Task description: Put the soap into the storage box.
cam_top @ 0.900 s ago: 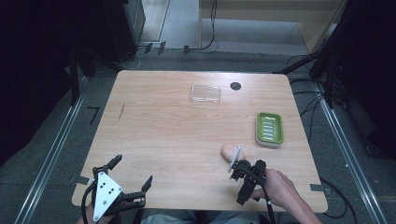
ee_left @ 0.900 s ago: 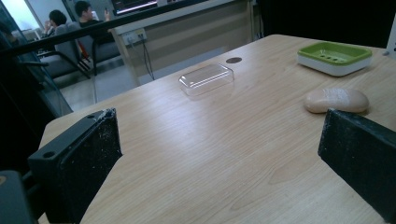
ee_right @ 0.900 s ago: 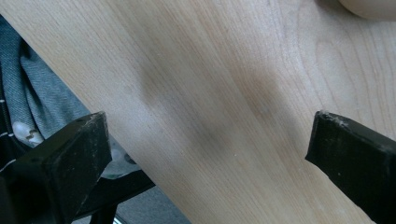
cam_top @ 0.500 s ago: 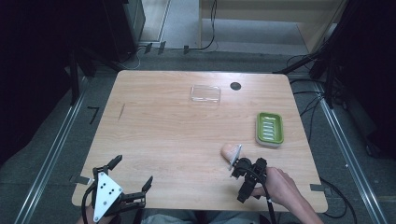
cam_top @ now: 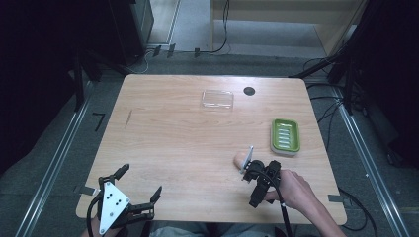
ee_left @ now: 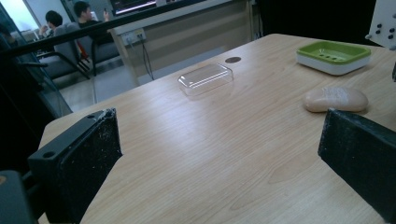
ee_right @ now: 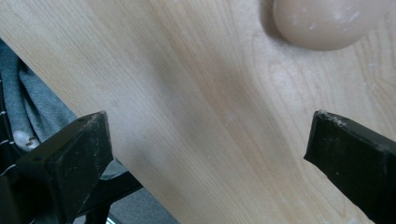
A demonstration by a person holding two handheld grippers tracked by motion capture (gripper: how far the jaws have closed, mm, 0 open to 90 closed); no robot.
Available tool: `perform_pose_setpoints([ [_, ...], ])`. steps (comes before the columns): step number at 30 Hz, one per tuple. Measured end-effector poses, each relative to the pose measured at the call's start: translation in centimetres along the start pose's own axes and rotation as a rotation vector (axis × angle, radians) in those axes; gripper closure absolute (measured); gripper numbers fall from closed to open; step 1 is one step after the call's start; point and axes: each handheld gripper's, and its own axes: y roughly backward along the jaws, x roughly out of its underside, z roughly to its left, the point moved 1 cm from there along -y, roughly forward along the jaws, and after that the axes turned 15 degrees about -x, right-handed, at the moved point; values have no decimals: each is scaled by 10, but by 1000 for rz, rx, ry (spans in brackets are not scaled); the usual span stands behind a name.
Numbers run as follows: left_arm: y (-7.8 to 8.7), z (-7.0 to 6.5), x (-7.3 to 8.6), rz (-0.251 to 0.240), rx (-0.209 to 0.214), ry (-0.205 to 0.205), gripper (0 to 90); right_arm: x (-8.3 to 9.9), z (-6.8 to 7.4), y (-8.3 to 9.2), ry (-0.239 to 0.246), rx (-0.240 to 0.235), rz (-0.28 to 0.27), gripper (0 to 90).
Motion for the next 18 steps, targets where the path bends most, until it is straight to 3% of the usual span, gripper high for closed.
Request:
perform_pose_setpoints([
  [18, 0, 0, 0, 0, 0, 1, 0, -15, -7, 11, 4, 7, 25, 6],
])
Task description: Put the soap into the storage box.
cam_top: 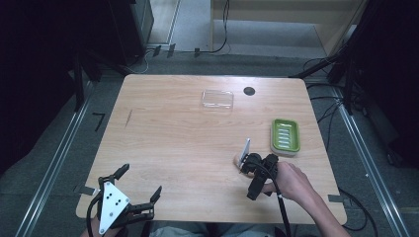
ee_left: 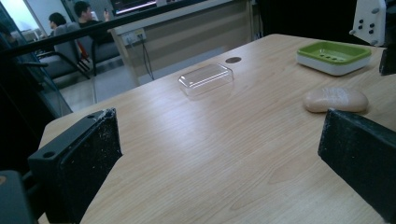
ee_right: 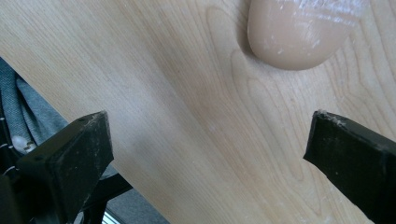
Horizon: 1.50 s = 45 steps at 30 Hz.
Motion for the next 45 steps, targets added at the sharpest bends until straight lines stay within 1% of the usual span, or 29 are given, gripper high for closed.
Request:
perform_pose_setpoints([
  [2, 0, 0, 0, 0, 1, 0, 0, -2, 0, 2, -2, 2, -1, 6],
  [3, 0, 0, 0, 0, 0, 0, 0, -3, -1, 2, 6, 3, 0, 6],
  [4, 0, 0, 0, 0, 0, 0, 0, -4, -1, 3, -2, 2, -2, 6],
  [5, 0, 0, 0, 0, 1, -1, 0, -5, -2, 4, 4, 4, -2, 6],
  [6, 0, 0, 0, 0, 1, -1, 0, -6, -1, 5, -3, 4, -5, 6],
  [10, 0, 0, 0, 0, 0, 0, 0, -9, -4, 8, 2, 4, -12, 4],
  [13, 0, 0, 0, 0, 1, 0, 0, -11, -6, 9, -4, 3, -17, 0],
  [16, 0, 0, 0, 0, 0, 0, 0, -14, -9, 10, -3, 3, -13, 0],
  [17, 0, 0, 0, 0, 0, 0, 0, -15, -9, 10, -11, 3, -15, 0],
  [26, 0, 0, 0, 0, 0, 0, 0, -22, -18, 13, -20, 2, -34, 0],
  [30, 0, 0, 0, 1, 1, 0, 0, -25, -20, 14, -28, -4, -41, 0],
  [31, 0, 0, 0, 0, 0, 0, 0, -26, -23, 14, -29, -6, -40, 0],
  [32, 0, 0, 0, 1, 1, -1, 0, -28, -23, 14, -42, -14, -43, 0],
  [33, 0, 0, 0, 1, 1, -1, 0, -28, -25, 14, -35, -14, -41, 0],
  [35, 0, 1, 0, 1, 1, 0, 0, -30, -28, 14, -47, -13, -44, 0],
  [38, 0, 1, 0, 1, 1, -1, 0, -31, -30, 14, -47, -19, -49, 0],
  [40, 0, 0, 0, 1, 1, -1, 0, -34, -33, 14, -58, -24, -54, 0],
  [42, 0, 0, 0, 1, 1, -1, 0, -35, -34, 13, -54, -21, -54, 0],
  [44, 0, 1, 0, 1, 1, -1, 0, -39, -37, 12, -67, -31, -59, 0],
  [45, 0, 1, 0, 2, 1, -1, 0, -40, -38, 11, -66, -32, -53, 0],
])
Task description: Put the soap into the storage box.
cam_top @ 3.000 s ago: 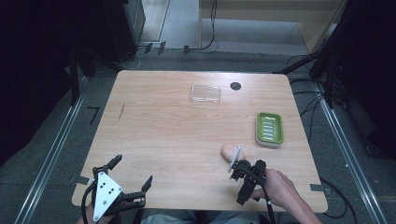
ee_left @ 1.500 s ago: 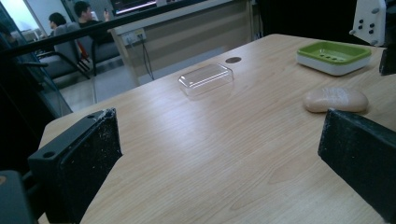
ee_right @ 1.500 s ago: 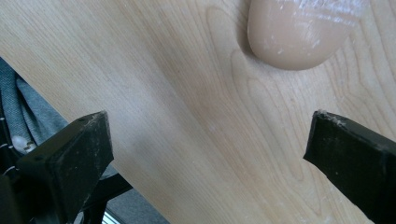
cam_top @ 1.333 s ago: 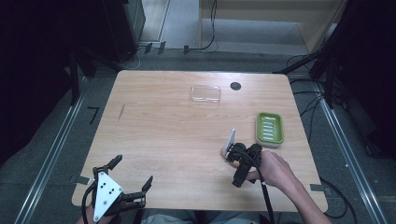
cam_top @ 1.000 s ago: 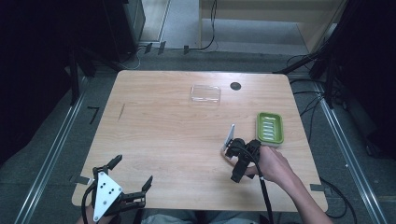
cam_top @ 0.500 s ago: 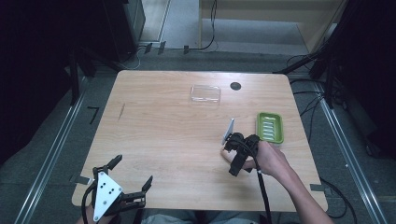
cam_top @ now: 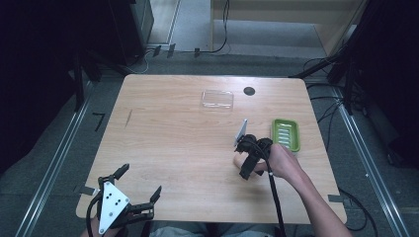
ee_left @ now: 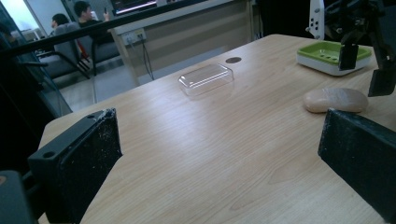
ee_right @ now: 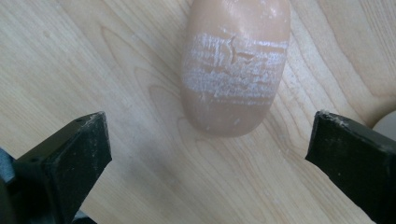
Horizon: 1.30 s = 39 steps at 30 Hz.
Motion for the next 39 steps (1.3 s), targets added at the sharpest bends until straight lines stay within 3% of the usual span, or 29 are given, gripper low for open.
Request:
perform_pose_setpoints([
  [20, 0, 1, 0, -1, -2, 3, 0, -25, -13, -20, -24, -8, 1, 19],
  [30, 1, 1, 0, -3, -3, 5, 0, -27, -18, -27, -61, 0, -24, 212],
  [39, 1, 1, 0, -4, -5, 6, 0, -27, -22, -31, -86, 0, -12, 321],
])
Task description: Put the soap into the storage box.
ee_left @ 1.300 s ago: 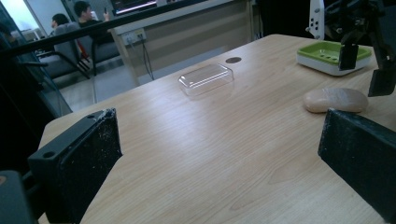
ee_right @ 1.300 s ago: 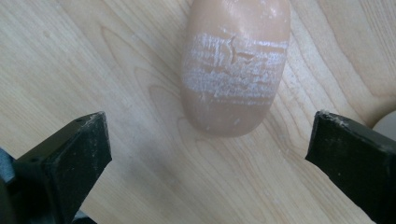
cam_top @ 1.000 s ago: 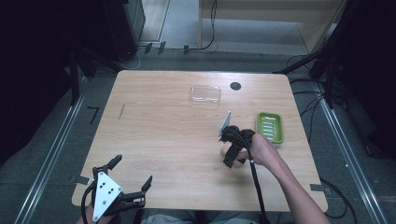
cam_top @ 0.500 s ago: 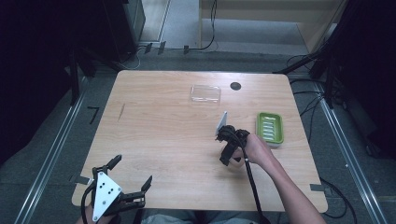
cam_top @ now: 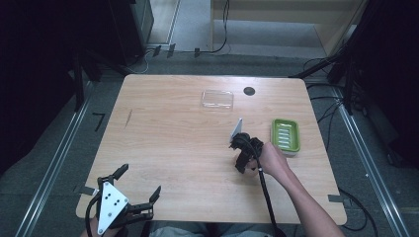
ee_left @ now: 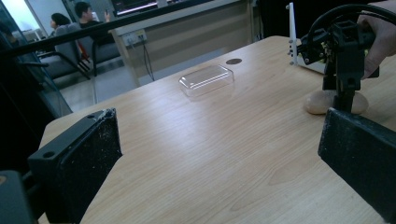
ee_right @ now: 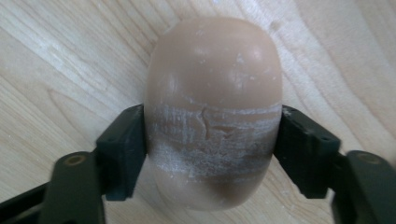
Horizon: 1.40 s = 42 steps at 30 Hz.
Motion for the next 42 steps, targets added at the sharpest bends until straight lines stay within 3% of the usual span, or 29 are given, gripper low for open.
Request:
perform_pose_setpoints([
  [25, 0, 0, 0, -5, 1, 1, 0, -1, 1, -1, 37, 11, 43, 338],
  [42, 1, -1, 0, -6, -1, -3, 0, 6, 2, 23, 55, 20, 18, 338],
])
